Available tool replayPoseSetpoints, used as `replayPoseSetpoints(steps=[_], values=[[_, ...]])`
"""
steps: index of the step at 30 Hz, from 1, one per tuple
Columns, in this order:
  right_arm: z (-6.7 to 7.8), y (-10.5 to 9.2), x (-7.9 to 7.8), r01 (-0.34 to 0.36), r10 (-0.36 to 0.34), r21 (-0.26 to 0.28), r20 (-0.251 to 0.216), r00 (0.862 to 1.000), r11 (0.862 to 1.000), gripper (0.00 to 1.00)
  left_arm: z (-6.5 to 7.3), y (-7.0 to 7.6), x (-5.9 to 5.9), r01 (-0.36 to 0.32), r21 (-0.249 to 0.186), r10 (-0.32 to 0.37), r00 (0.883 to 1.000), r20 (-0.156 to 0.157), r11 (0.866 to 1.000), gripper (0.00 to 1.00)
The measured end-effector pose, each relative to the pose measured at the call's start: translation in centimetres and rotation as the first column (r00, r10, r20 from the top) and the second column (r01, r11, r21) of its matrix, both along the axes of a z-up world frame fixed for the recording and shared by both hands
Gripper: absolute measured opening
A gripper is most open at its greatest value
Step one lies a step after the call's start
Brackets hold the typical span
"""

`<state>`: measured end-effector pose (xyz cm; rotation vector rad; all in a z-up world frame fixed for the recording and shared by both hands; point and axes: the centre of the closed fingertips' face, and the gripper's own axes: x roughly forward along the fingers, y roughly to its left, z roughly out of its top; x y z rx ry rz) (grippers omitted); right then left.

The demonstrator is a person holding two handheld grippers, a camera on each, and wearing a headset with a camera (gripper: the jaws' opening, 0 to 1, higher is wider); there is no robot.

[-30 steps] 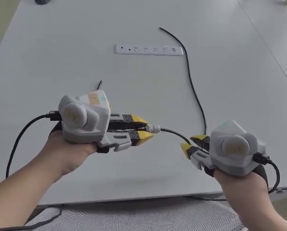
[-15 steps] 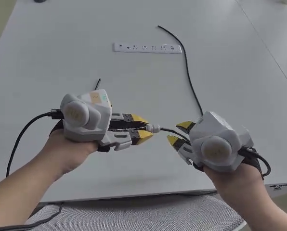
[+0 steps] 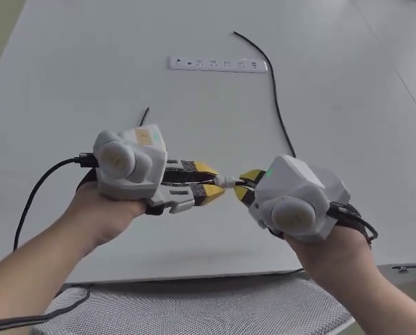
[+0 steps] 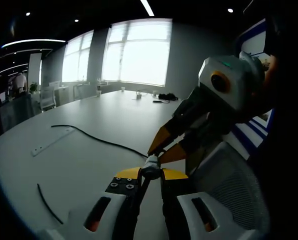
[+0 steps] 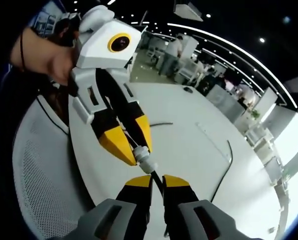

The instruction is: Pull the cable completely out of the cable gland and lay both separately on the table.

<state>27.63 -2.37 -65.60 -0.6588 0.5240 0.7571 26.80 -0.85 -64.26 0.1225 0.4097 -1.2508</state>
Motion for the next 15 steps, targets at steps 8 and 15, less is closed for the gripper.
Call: replayPoseSetpoints(steps=[8, 15], values=[[-0.41, -0.42, -0.02, 0.034, -0.032, 0.041, -0.038, 0.999, 0.999, 0.02, -0.21, -0.39, -0.18, -0.01, 0.011, 0.01, 1.0, 0.003, 1.0, 0.15], [-0.52, -0.9, -0.1, 0.065, -0.06, 0.073, -0.058, 0.996, 0.995, 0.01, -0.19, -0.72, -0.32, -0.019, 0.012, 0.019, 1.0, 0.005, 1.0, 0.15]])
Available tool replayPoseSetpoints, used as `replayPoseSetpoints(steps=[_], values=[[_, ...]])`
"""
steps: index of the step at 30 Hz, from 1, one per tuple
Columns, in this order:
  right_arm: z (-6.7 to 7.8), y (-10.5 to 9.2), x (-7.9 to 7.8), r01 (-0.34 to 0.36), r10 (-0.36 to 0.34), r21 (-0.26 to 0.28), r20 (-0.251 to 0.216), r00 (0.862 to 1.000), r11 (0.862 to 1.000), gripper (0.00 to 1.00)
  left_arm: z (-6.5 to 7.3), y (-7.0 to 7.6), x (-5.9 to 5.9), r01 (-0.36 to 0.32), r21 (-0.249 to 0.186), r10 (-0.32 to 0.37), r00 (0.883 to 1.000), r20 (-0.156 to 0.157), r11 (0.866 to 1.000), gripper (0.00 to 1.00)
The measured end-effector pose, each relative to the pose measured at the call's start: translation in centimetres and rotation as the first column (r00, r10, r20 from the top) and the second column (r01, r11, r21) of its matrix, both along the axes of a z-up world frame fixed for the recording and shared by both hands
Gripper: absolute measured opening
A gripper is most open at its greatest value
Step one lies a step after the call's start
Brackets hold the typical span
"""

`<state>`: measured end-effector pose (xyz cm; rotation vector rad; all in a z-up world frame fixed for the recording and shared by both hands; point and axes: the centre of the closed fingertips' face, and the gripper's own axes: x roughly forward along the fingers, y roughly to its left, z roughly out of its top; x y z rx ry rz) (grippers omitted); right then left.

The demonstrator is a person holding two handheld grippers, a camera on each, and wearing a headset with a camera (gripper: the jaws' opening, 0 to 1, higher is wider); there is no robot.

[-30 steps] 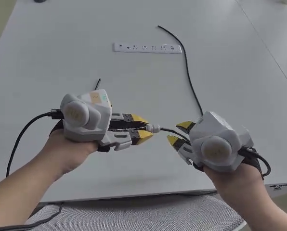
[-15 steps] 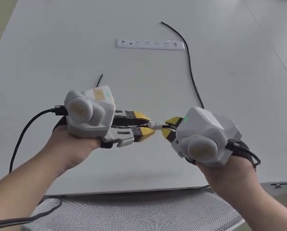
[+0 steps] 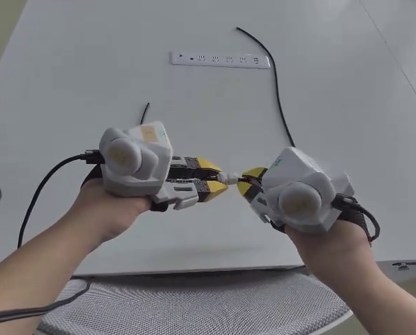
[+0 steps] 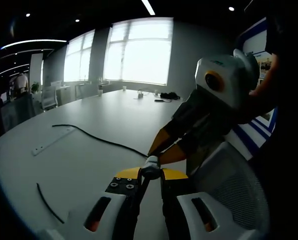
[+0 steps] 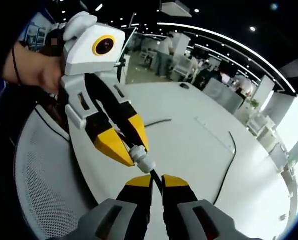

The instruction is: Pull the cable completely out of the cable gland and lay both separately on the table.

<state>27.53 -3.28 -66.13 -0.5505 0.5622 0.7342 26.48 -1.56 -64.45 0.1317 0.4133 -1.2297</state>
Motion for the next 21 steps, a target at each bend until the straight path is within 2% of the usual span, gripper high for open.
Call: replayPoseSetpoints(steps=[7, 16, 21], values=[[-0.4, -0.9, -0.1, 0.025, -0.025, 0.004, -0.016, 1.0, 1.0, 0.01, 0.0, 0.0, -0.3, -0.005, 0.001, 0.005, 1.0, -0.005, 1.0, 0.15], [-1.8, -4.0, 0.3, 0.124, -0.122, 0.037, -0.062, 0.991, 0.992, 0.01, 0.3, 0.3, -0.4, -0.018, -0.01, 0.018, 1.0, -0.002, 1.0, 0.15], [-2.8, -4.9, 0.2, 0.171, -0.165, 0.061, -0.09, 0.982, 0.983, 0.0, 0.3, 0.1, -0.5, -0.019, -0.009, 0.019, 1.0, 0.0, 1.0, 0.15]])
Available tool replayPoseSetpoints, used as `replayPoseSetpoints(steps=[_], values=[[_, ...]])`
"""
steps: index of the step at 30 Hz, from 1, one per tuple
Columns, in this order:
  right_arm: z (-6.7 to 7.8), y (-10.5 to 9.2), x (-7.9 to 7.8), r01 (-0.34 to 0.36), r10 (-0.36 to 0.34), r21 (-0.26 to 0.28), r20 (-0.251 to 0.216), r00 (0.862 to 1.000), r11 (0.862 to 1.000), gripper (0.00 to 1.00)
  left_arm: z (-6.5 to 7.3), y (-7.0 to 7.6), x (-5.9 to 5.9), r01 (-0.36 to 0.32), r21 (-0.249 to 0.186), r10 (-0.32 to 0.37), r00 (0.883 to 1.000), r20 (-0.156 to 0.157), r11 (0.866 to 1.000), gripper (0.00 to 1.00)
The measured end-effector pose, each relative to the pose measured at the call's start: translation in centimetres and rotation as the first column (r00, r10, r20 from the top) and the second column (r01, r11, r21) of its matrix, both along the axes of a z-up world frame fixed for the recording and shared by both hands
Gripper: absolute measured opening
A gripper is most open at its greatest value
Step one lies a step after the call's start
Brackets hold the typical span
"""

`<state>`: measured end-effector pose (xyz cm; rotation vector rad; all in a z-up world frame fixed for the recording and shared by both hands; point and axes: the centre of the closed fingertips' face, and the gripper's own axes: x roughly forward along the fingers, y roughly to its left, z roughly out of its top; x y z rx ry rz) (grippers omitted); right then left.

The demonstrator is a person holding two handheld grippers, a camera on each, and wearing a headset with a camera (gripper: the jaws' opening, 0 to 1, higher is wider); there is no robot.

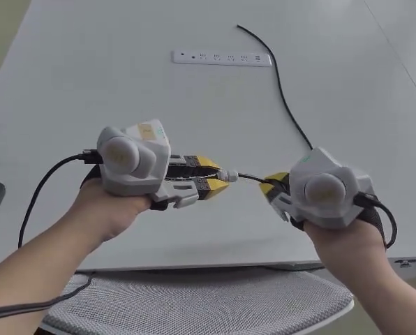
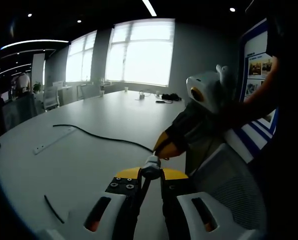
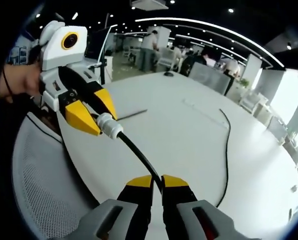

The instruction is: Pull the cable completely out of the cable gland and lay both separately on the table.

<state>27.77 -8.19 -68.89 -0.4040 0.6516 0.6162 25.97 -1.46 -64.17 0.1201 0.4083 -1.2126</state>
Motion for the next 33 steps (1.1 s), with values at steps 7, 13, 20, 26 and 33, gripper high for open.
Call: replayPoseSetpoints(steps=[7, 13, 20, 26, 33], values=[[-1.4, -1.8, 0.3, 0.115, -0.113, 0.061, -0.044, 0.993, 0.991, 0.0, 0.0, 0.0, 0.1, -0.004, 0.001, 0.004, 1.0, 0.004, 1.0, 0.15], [-2.9, -3.5, 0.1, 0.206, -0.197, 0.094, -0.099, 0.975, 0.974, 0.0, -0.1, 0.1, 0.4, -0.012, 0.001, 0.012, 1.0, 0.01, 1.0, 0.15], [-3.9, -3.8, -0.5, 0.223, -0.212, 0.089, -0.119, 0.97, 0.971, 0.0, -0.5, -0.2, 0.1, 0.0, 0.003, 0.0, 1.0, 0.005, 1.0, 0.15], [-3.9, -3.5, -0.4, 0.221, -0.209, 0.095, -0.12, 0.971, 0.971, 0.0, -0.6, 0.2, 0.4, -0.004, 0.003, 0.004, 1.0, 0.004, 1.0, 0.15], [-3.5, -3.1, -0.2, 0.221, -0.207, 0.118, -0.119, 0.971, 0.968, 0.01, -0.6, 0.9, 1.0, -0.012, 0.003, 0.012, 1.0, 0.003, 1.0, 0.15]])
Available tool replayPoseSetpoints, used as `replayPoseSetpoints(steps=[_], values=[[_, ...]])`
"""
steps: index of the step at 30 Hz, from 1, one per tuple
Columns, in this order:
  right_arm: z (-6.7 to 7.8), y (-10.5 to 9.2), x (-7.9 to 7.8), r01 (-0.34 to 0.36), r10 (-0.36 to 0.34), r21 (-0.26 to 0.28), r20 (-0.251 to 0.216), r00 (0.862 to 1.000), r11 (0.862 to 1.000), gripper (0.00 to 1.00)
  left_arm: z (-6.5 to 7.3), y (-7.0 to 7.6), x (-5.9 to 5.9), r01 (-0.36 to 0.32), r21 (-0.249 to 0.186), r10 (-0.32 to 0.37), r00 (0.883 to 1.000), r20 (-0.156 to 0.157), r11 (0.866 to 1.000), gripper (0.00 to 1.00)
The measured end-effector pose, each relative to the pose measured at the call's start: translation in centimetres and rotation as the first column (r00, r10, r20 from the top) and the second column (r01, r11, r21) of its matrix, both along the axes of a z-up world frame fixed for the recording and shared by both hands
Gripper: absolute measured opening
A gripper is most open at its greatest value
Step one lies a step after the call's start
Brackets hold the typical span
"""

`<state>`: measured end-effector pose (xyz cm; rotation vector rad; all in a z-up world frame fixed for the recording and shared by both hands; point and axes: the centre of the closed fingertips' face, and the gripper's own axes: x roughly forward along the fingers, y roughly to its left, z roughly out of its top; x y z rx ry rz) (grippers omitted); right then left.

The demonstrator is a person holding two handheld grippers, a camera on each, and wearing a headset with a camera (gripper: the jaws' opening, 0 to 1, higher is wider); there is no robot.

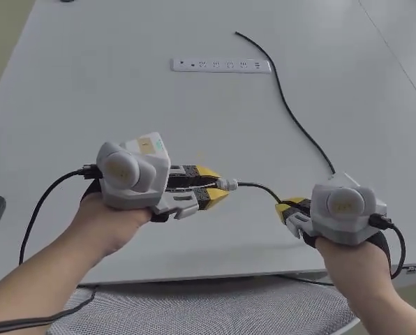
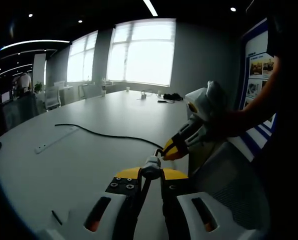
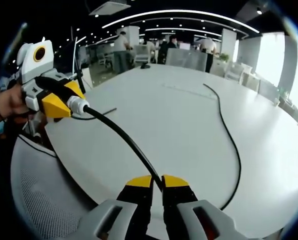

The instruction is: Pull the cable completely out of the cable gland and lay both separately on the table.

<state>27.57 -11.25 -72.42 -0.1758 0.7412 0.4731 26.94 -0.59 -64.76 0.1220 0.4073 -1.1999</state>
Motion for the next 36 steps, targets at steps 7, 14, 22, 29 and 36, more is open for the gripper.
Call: replayPoseSetpoints(steps=[7, 14, 22, 29, 36], values=[[0.2, 0.2, -0.2, -0.025, 0.025, -0.014, 0.008, 1.0, 1.0, 0.02, -0.1, 0.3, 0.3, -0.01, -0.007, 0.01, 1.0, -0.009, 1.0, 0.15], [0.9, 0.0, -0.3, -0.028, 0.028, -0.001, -0.004, 1.0, 1.0, 0.03, -0.1, 0.5, 0.5, -0.011, -0.013, 0.01, 1.0, -0.015, 1.0, 0.15], [3.7, 0.7, -0.4, -0.07, 0.069, 0.016, 0.045, 0.997, 0.997, 0.13, -0.1, 0.5, 0.4, -0.007, -0.014, 0.007, 1.0, -0.031, 1.0, 0.15], [6.3, 3.6, 0.0, -0.209, 0.216, -0.075, 0.115, 0.97, 0.975, 0.17, -0.3, 0.5, 0.2, 0.004, -0.009, -0.004, 0.999, -0.037, 1.0, 0.15], [7.1, 7.4, 0.0, -0.373, 0.404, -0.21, 0.129, 0.905, 0.904, 0.18, -0.4, 0.7, 0.7, 0.007, -0.004, -0.007, 0.999, -0.038, 1.0, 0.15]])
